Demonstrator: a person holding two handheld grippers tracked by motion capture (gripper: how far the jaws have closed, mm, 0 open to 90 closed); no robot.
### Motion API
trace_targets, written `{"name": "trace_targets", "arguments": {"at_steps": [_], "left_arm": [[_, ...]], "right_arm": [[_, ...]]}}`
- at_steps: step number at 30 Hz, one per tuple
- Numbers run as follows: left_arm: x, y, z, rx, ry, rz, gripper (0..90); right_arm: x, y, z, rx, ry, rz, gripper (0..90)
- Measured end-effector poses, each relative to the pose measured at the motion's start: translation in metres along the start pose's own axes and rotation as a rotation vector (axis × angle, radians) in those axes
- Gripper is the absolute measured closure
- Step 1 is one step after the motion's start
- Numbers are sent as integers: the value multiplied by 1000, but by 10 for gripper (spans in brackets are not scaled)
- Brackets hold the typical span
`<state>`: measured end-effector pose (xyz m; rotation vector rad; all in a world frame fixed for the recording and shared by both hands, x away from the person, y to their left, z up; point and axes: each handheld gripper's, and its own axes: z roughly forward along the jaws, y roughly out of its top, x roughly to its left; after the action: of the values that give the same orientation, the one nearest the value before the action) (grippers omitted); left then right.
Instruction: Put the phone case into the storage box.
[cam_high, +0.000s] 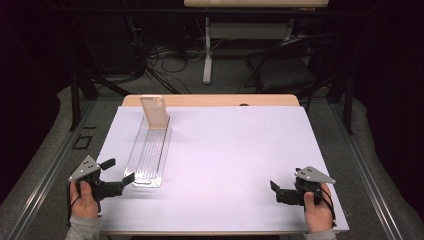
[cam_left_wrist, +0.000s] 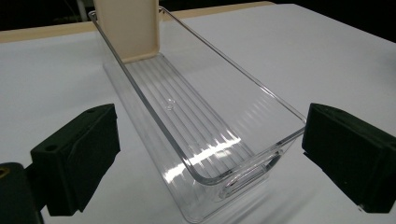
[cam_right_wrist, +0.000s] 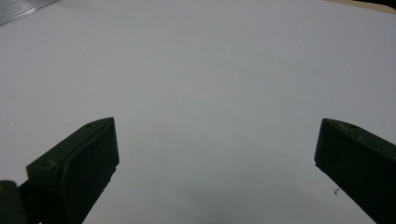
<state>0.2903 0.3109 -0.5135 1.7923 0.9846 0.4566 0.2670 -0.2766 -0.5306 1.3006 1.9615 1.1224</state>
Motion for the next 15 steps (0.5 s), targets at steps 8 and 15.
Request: {"name": "trace_targets", "arguments": {"at_steps": [8, 15], "left_arm": [[2, -4, -2, -20, 2, 21, 44], [3, -8, -3, -22, 5, 18, 44]], "right_arm": [[-3, -8, -1, -4, -12, 5, 0], [-5, -9, -1, -16, -25, -9, 0]]}}
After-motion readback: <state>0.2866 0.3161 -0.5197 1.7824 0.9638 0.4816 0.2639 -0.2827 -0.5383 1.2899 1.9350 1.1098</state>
